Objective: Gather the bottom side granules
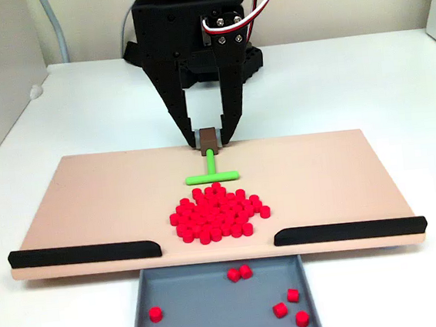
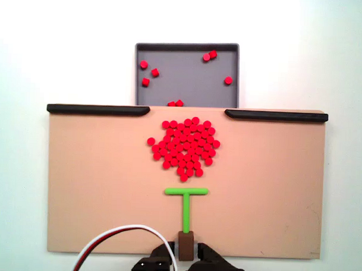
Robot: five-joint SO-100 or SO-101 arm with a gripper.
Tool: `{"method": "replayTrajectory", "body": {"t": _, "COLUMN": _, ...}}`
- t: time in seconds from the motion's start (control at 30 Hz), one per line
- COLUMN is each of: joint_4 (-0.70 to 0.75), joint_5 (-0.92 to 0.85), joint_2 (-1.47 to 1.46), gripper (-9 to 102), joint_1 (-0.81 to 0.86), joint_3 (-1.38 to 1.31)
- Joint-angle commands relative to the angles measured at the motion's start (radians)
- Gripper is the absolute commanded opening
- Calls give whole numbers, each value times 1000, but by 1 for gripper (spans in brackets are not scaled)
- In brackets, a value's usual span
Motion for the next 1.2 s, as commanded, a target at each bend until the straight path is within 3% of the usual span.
{"method": "replayTrajectory", "body": {"t": 0.0, "joint_4": -8, "joint_5": -12, "joint_2": -32, "gripper": 0, "joint_1": -5, "joint_3": -28}}
{"method": "replayTrajectory", "body": {"t": 1.17, "joint_4": 15, "joint_5": 29, "joint_2": -192, "gripper": 0, "joint_1": -26, "joint_3": -219}}
